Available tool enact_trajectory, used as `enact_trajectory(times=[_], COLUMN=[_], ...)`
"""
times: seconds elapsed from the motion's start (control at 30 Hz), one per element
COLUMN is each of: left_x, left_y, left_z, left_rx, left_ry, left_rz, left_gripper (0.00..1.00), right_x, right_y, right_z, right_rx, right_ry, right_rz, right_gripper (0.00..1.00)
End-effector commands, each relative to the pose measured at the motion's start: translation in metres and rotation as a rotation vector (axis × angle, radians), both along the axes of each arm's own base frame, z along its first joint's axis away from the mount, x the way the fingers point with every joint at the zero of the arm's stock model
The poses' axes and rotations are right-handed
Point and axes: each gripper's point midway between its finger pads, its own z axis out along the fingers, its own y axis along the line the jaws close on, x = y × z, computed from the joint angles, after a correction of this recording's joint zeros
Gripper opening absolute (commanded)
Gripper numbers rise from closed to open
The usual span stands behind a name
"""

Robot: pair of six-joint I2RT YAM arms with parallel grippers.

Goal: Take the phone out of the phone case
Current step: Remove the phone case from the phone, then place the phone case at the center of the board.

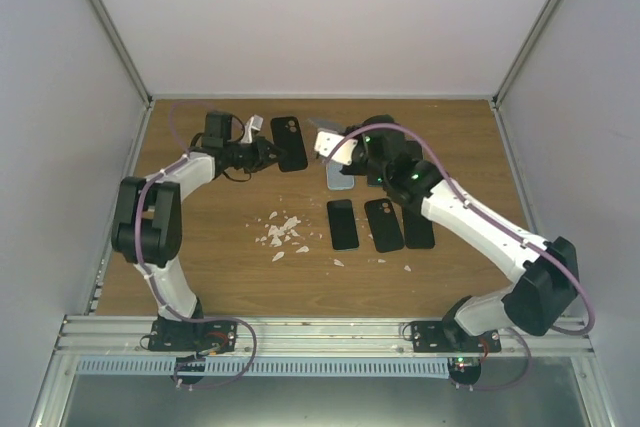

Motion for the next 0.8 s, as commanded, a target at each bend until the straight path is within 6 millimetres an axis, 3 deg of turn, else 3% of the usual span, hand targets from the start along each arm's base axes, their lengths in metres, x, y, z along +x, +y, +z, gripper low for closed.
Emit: enact_trajectory(times=[0.0,0.37,0.77], left_x=[0.000,0.002,0.017], left_y=[-0.009,-0.010,-0.007], left_z=[-0.008,-0.058,-0.083], left_rx=[-0.005,0.027,0.073], left_ry=[-0.019,0.093,0.134], left_rz=[-0.119,-0.148,-0.137], left_gripper=[0.00,0.00,0.00], right_x=[-0.006,-0.022,-0.027], right_y=[-0.019,-0.031,-0.031], right_z=[0.022,0.026,0.025], right_rx=[0.093,0.075,0.096], right_ry=[0.042,0.051,0.087], right_rz=[0.038,0.125,0.136], right_gripper=[0.00,0.00,0.00])
